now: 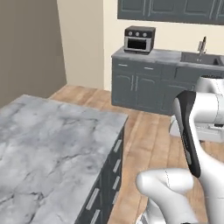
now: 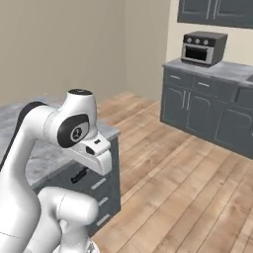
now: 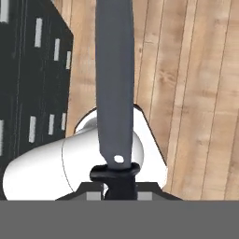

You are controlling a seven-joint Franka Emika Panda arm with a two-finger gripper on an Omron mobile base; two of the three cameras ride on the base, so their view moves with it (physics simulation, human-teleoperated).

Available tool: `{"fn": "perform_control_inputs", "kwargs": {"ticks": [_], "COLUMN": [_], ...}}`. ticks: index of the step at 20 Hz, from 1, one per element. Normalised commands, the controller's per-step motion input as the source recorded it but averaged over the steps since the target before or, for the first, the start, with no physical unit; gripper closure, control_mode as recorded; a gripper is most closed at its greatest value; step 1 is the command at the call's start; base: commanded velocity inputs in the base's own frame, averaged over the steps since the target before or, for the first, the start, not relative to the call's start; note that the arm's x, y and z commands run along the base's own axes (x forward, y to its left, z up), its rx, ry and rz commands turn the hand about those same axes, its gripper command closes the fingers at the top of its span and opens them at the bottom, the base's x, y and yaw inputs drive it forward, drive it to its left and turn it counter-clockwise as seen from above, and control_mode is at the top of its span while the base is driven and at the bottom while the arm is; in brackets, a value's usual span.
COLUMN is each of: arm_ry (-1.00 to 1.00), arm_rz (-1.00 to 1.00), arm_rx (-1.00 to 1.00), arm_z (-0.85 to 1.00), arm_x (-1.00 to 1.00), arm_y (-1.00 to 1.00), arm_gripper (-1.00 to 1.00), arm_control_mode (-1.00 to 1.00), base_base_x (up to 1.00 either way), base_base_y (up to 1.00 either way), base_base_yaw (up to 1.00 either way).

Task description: Retrieve the butter from the fridge and place it on a plate on the dining table. Then retrieve the butter knife by the fridge and place it near the plate.

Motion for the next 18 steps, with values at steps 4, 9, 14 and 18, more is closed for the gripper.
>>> {"fn": "perform_control_inputs", "kwargs": {"ticks": [4, 9, 14, 18], "arm_ry": [0.0, 0.0, 0.0, 0.0], "arm_rz": [0.0, 0.0, 0.0, 0.0], "arm_rx": [0.0, 0.0, 0.0, 0.0], "arm_z": [0.0, 0.0, 0.0, 0.0], "arm_x": [0.0, 0.0, 0.0, 0.0], "arm_y": [0.0, 0.0, 0.0, 0.0], "arm_gripper": [1.0, 1.0, 1.0, 1.0], "arm_control_mode": [1.0, 1.0, 1.0, 1.0], "base_base_x": [0.6, 0.97, 1.0, 1.0], "base_base_y": [-0.24, -0.07, -0.1, -0.12], "base_base_yaw": [-0.51, -0.42, -0.33, -0.17]}}
